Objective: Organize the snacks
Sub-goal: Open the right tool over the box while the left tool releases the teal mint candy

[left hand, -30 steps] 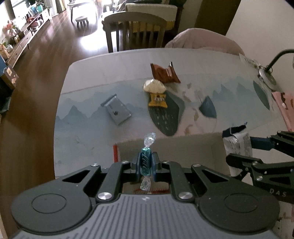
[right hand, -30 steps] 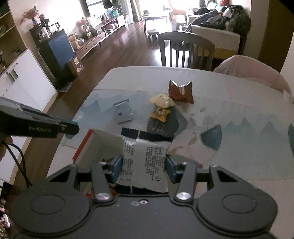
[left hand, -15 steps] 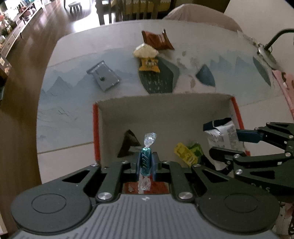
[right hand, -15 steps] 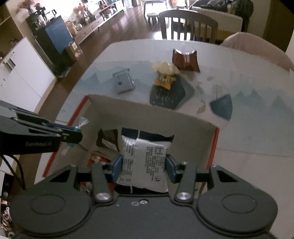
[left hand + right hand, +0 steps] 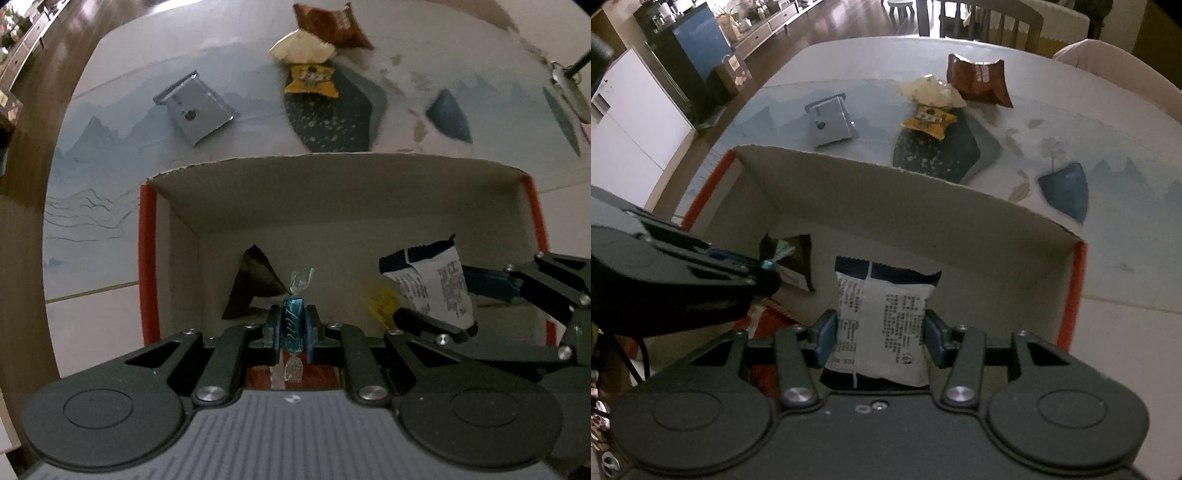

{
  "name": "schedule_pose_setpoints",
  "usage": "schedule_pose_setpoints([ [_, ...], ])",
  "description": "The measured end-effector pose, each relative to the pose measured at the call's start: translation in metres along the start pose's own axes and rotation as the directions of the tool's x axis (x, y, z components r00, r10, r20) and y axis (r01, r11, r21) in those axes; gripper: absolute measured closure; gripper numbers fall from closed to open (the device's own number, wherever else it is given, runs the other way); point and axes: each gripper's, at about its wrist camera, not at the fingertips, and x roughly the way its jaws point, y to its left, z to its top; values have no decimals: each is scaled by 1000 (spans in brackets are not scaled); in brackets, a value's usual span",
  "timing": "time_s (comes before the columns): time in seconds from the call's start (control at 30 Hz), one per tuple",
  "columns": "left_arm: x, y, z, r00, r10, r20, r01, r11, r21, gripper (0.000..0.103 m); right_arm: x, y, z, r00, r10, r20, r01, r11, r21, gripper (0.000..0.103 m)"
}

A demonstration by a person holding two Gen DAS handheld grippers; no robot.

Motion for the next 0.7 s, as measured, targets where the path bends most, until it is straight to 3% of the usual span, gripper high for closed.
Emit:
schedule_pose_setpoints([
  [0.37,29,8,12,994,6,-111,-6,1000,1,91,28,-3,4,997,-12,-80,12,1000,0,55],
  [0.7,31,5,11,994,10,-109,-8,1000,14,91,30,0,6,996,7,-89,-7,1000,-5,55],
])
